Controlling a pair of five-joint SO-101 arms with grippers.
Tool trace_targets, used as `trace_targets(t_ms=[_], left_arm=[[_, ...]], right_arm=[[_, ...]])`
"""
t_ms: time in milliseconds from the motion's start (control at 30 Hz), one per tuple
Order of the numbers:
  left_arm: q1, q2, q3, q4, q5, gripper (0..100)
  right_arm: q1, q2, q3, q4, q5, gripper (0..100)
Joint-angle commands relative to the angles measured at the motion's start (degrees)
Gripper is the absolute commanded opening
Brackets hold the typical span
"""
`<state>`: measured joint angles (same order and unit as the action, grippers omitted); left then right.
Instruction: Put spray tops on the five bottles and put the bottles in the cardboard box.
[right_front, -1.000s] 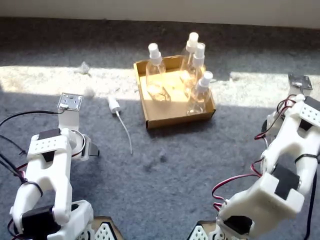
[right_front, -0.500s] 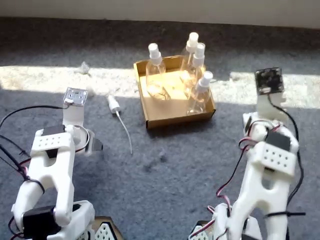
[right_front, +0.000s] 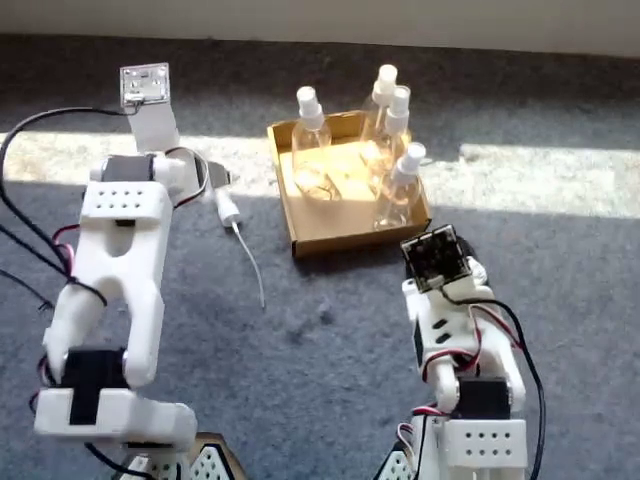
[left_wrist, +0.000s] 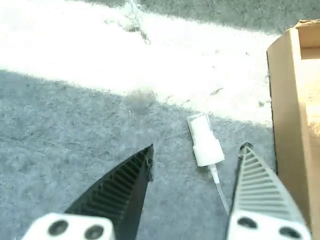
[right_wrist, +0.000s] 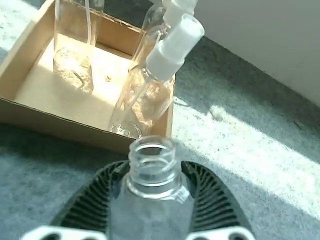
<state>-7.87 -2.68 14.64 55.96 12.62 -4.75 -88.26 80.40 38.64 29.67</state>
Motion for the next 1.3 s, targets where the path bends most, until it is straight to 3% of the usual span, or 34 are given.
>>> trace_targets(t_ms=[0, 233, 500, 733, 900, 1067, 1267], left_arm=[[1.19, 12.18, -10.24, 0.44, 1.67, 22], [2.24, 23.69, -17.8, 2.81, 1.67, 22], [4.53, 31.08, -23.96, 5.19, 4.48, 22], [5.05, 35.3, -27.82, 12.04, 4.48, 21], [6.29, 35.74, -27.82, 12.22, 4.48, 10], [5.67, 35.3, -27.38, 12.4, 4.48, 6], [-1.27, 28.26, -29.41, 19.6, 4.4, 0]], right_arm=[[-1.71, -10.15, 4.26, -0.75, 0.18, 0.4], [-4.62, -16.75, 13.41, -0.75, 0.18, 0.4], [-4.79, -16.4, 13.85, -0.75, -4.31, 0.4], [-4.79, -16.4, 14.2, -0.75, -4.48, 0.4], [-4.79, -16.4, 14.29, -0.75, -4.57, 0.4], [-4.88, -16.4, 14.11, -0.75, -4.57, 0.4], [-8.31, -15.87, 10.59, -0.92, -4.57, 0.4]])
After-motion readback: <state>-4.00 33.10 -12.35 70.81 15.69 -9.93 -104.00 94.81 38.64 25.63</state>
